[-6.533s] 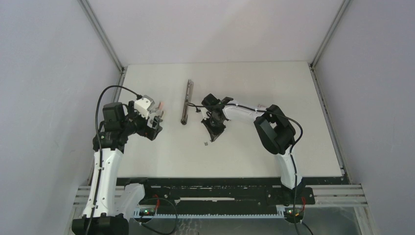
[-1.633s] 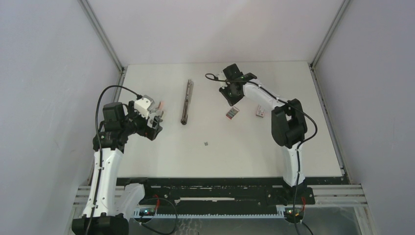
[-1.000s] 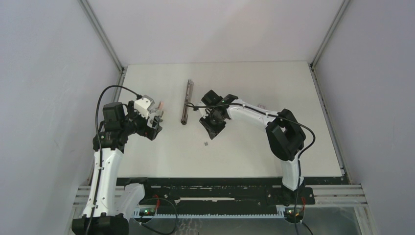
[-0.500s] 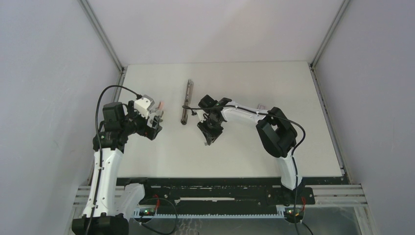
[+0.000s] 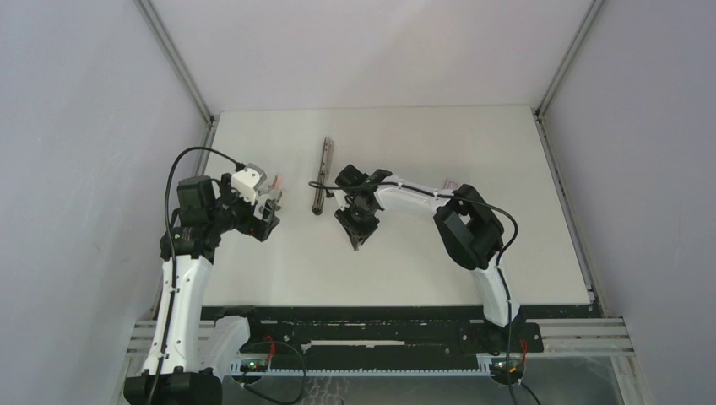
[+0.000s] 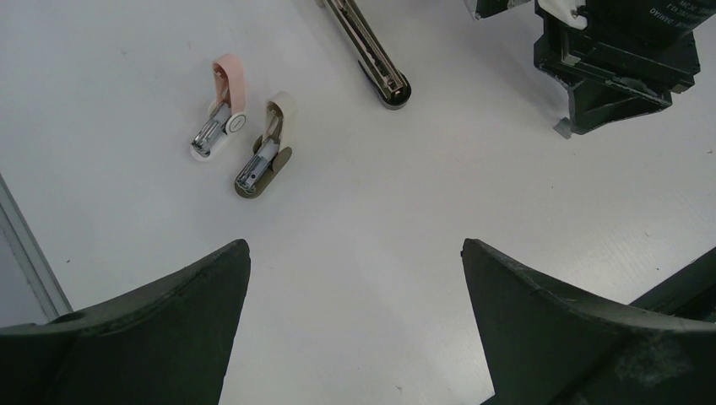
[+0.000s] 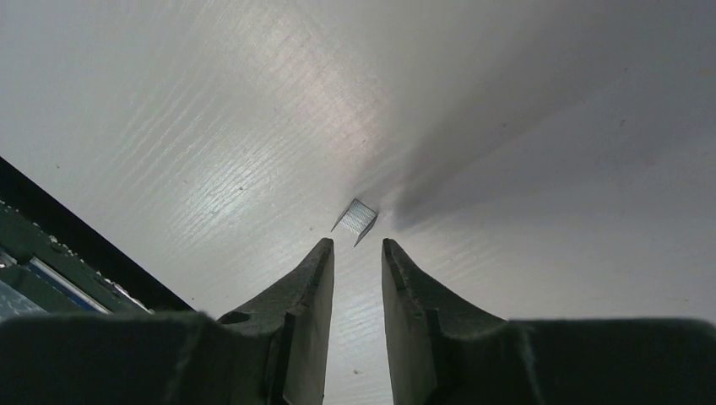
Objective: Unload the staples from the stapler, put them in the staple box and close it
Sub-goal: Pick up the staple from the center of the board.
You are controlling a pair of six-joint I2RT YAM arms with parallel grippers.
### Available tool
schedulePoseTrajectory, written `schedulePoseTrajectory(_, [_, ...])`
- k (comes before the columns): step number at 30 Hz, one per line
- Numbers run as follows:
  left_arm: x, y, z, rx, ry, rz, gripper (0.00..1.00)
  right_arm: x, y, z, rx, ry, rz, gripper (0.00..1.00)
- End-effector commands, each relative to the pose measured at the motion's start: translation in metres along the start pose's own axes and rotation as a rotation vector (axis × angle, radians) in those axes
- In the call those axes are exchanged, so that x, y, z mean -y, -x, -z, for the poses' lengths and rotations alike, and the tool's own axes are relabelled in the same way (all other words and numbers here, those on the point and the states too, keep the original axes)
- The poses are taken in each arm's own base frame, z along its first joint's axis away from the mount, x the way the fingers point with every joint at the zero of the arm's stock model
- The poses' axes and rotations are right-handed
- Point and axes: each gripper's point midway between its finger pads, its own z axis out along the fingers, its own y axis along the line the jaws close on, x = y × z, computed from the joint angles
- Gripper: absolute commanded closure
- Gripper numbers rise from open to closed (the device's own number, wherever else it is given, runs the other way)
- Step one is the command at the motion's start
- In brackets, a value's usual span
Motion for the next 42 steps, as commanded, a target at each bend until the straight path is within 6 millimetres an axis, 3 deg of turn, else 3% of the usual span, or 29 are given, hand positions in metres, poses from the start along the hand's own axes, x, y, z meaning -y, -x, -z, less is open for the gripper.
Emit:
schedulePoseTrajectory(1, [0.000, -0.009, -0.005, -0.003, 0.003, 0.003, 0.00, -0.006, 0.015, 0.002, 0.041, -0.020, 0.010, 0.73])
schedulePoseTrajectory(25, [0.000, -0.008, -0.004, 0.002, 0.002, -0.001, 0.00, 0.003, 0.013, -0.007, 0.023, -0.076, 0.024, 0.84])
schedulePoseTrajectory(33, [0.000, -0.008, -0.004, 0.004, 0.003, -0.002, 0.00, 0.004, 0.014, -0.006, 0.023, -0.090, 0.039, 1.00])
schedulePoseTrajectory(42, [0.004, -0.006, -0.003, 0.016, -0.018, -0.003, 0.00, 0.010, 0.031, 0.021, 0.101, -0.110, 0.072, 1.00])
